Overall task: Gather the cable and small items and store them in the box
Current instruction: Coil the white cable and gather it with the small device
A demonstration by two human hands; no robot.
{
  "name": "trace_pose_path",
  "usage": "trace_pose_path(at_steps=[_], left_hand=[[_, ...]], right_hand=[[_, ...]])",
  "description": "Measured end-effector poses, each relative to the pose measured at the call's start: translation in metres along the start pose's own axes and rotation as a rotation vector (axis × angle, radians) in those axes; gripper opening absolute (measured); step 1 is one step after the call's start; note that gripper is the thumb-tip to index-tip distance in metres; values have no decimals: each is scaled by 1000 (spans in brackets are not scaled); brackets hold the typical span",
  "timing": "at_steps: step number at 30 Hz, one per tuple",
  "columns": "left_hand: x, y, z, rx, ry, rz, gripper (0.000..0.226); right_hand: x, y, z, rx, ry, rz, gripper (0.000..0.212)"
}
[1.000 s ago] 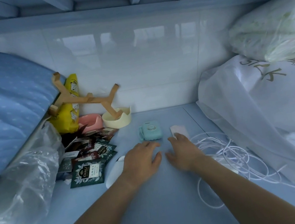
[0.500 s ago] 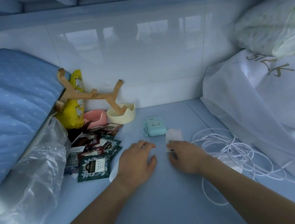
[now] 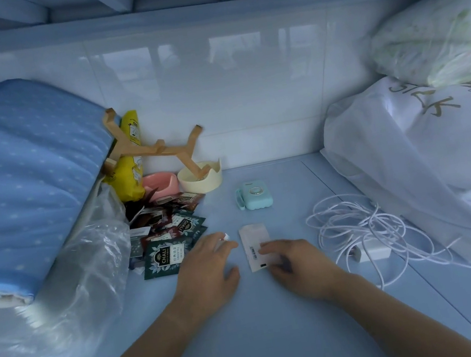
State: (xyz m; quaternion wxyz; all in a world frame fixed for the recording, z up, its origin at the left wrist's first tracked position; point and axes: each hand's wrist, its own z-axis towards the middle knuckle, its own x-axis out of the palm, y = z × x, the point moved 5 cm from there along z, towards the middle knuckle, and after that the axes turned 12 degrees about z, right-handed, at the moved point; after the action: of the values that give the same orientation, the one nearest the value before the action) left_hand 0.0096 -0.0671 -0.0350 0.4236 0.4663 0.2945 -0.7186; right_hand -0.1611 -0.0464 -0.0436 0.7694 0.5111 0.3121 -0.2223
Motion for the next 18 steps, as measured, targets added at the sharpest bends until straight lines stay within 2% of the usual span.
trace_pose_path(at_steps=[6,9,13,15,18], left_hand=[[-1,14,-22,-42,45,-100,45],[-4,15,-24,-44,48,-108,42],[-14,7,-26,-63,-59,-104,31],[-21,0,-28,-47,-139,-119,25],[-21,-19,-26,16,-183,-106,23]], right_hand=[[5,2,-12,67,-75,-38,29],[15,15,-18,21,-80,-12,24],[16,26,-27,-48,-129,32,25],[10,26,-31,-35,-219,18,26],[7,20,-33,26,-235,-30,30]])
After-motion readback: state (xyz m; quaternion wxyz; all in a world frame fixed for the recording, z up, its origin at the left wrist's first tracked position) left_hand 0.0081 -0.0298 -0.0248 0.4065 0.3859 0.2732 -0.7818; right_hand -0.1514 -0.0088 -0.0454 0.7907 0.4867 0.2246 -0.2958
